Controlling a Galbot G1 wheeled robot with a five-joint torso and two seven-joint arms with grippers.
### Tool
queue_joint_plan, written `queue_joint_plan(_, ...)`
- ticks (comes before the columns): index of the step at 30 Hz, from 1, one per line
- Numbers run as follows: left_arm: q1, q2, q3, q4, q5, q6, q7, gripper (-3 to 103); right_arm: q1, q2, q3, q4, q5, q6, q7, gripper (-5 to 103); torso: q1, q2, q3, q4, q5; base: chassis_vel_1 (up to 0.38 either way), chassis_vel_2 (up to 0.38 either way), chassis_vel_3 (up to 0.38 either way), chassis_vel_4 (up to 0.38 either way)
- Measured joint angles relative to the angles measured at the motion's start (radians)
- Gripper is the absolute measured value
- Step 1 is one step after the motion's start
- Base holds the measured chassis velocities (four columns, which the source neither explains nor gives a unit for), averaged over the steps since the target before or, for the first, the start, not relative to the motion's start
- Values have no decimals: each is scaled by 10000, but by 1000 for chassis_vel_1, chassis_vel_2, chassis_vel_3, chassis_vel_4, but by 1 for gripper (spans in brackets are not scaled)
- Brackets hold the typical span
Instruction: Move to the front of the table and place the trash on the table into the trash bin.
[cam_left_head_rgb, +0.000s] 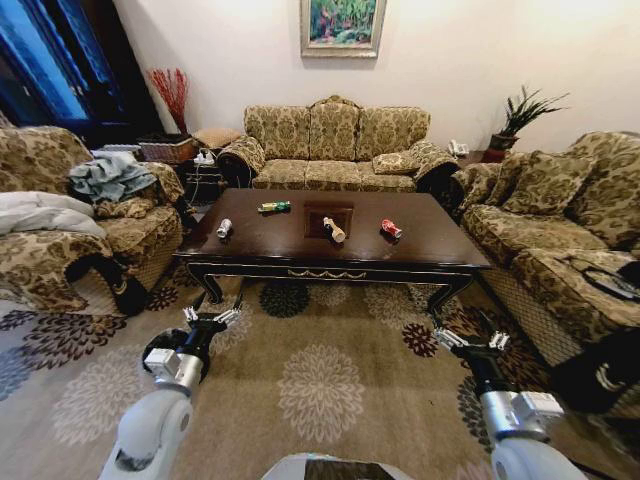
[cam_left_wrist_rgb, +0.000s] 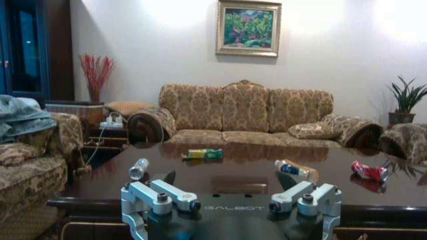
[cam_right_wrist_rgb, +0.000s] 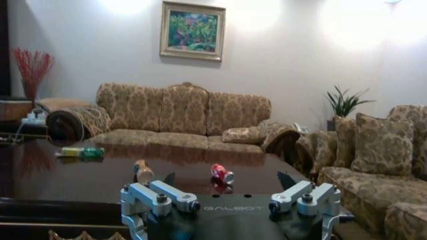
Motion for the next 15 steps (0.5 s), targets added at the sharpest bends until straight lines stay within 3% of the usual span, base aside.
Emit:
queue_joint_plan(7,235,-35,118,420,96,-385,247,100,104,63,-359,-10,-408,-254,374,100,0,0,0,2,1,0,0,0,0)
queue_joint_plan(15,39,-320,310,323,734,-185,412,100,110,68,-853,-109,-836,-105,590,100,-1,0,0,0,2,28,21,-24,-20)
